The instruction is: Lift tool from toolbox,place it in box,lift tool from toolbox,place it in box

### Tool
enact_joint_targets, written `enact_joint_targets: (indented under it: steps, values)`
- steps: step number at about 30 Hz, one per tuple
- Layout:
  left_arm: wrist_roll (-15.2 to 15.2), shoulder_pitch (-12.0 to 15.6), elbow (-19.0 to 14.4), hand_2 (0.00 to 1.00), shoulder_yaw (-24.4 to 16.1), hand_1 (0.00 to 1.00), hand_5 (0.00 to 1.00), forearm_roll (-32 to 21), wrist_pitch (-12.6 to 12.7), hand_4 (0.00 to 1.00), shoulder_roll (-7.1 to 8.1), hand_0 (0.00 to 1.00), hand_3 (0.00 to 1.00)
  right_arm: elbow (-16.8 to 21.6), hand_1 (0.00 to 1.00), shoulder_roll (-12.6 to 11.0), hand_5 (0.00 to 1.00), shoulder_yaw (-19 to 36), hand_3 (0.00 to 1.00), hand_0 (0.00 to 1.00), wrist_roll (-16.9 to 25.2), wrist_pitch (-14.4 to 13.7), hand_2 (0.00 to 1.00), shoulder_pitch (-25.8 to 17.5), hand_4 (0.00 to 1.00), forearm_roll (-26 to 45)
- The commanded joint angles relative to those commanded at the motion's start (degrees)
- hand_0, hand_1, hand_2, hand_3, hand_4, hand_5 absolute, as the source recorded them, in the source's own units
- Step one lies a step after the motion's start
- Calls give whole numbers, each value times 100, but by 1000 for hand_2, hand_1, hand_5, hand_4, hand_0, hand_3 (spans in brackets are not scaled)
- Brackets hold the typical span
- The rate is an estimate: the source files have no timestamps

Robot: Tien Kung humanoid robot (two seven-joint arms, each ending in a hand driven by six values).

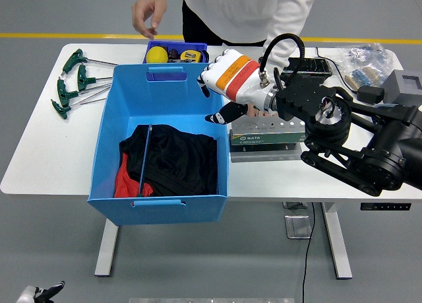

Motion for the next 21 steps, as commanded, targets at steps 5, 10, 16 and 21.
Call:
enact_joint_targets:
  steps: [5,10,16,21]
  values:
    - [-2,-22,0,663,26,550,719,-32,9,728,-2,643,691,-327,587,145,559,-153,484,587,39,77,662,69,908,46]
    - [6,-41,0,663,-43,551,719,22,16,728,-7,647,691,-670,622,245,566,-265,485,637,114,30,695,156,913,60]
    - [3,-65,0,664,-39,551,717,12,15,727,-6,644,689,-1112,628,312,569,-447,484,643,244,-72,698,276,915,77]
    - [-4,-83,0,664,-22,551,712,-19,16,725,-3,646,689,-1473,618,315,575,-677,474,641,301,-48,687,360,919,186]
